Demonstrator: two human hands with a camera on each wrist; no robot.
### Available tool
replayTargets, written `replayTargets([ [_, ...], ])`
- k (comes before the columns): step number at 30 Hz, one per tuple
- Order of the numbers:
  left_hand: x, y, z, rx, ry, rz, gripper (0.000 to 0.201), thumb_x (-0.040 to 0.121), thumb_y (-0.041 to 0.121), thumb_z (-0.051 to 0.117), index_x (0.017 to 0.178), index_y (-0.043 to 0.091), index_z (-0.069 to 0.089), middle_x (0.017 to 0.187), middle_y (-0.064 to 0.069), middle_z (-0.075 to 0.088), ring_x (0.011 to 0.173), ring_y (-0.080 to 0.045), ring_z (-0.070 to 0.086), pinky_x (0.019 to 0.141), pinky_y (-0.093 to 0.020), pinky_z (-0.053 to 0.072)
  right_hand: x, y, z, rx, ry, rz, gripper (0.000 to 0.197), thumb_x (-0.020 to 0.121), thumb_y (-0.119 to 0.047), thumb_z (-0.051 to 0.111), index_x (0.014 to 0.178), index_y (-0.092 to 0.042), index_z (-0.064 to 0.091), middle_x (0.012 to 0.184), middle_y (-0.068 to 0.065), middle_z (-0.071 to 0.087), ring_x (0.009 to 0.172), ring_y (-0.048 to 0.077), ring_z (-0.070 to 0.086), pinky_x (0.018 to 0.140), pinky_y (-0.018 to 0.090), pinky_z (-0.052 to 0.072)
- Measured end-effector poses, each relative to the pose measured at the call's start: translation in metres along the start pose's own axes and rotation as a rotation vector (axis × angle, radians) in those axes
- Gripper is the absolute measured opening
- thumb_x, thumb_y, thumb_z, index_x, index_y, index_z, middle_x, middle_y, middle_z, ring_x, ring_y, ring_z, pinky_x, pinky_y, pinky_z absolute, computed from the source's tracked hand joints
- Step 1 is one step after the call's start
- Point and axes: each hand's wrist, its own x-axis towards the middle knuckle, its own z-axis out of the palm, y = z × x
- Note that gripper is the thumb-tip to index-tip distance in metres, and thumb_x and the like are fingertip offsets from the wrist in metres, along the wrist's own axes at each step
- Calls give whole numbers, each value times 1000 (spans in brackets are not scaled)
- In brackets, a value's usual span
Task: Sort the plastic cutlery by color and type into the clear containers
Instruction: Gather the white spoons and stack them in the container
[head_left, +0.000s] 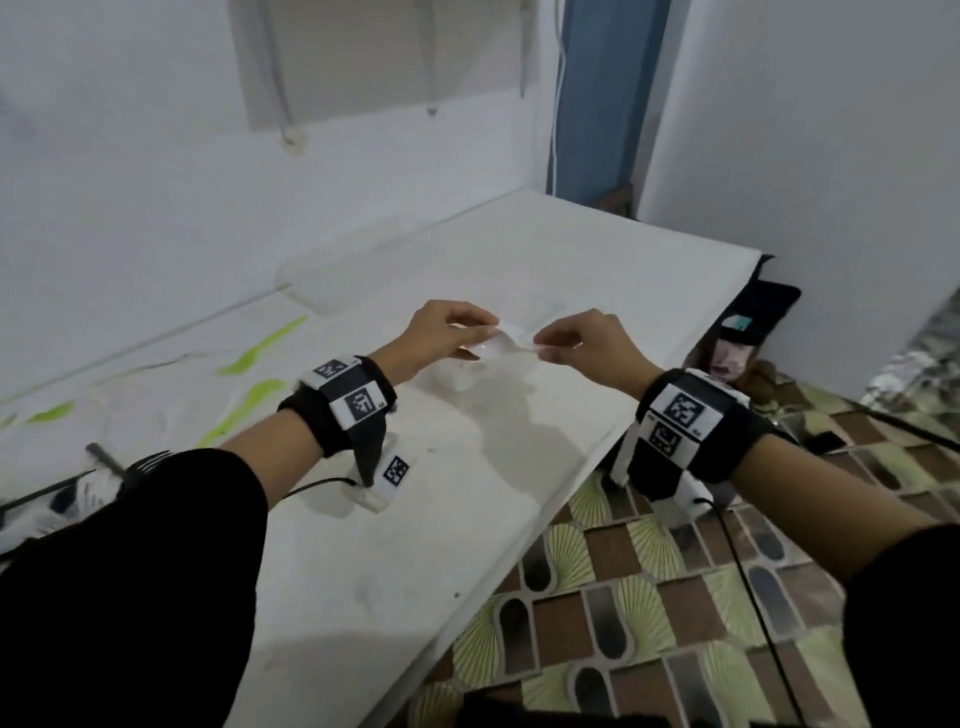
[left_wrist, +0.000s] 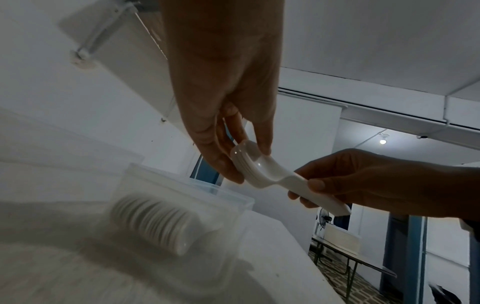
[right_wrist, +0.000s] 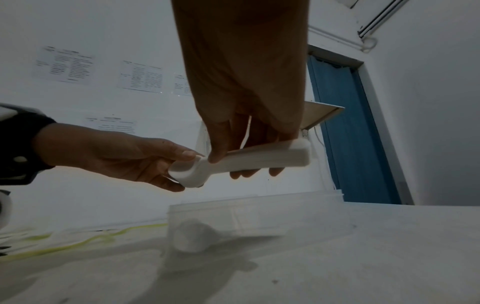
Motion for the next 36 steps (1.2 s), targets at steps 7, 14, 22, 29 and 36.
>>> replayTargets([
  [7,67,-4,-5,70,-52,-34,21,87,15,66,107,8,66,104,-4,63,89,-8,61,71,-18,56,76,34,-17,-57,-65,-81,25,82,-11,69,106,-7,69,105,8,70,87,7,55,67,-7,32],
  [14,93,-18,-21,129,-55,-206,28,83,13,69,110,10,65,99,1,62,82,-6,62,65,-13,52,152,44,-12,-119,-377,-202,29,80,-7,71,108,-8,69,109,6,68,93,8,58,69,-7,35],
  [22,92,-16,-26,324,-108,-258,29,73,16,79,100,17,67,98,2,68,89,-14,67,79,-24,54,197,44,-2,-145,-706,-397,27,72,-9,77,98,-11,71,88,-4,68,79,9,60,71,7,45],
  [29,72,-4,-21,369,-163,-333,37,70,21,81,104,22,67,94,16,64,89,-4,62,72,-9,49,212,32,6,-135,-985,-618,25,68,-14,81,91,-12,70,86,-2,70,75,4,62,69,15,49],
  [36,53,-2,-7,330,-138,-412,38,71,26,80,106,28,65,102,11,61,92,-3,59,81,-25,52,217,33,16,-101,-1177,-704,25,68,-21,82,90,-19,69,85,-7,69,77,4,63,67,12,49],
])
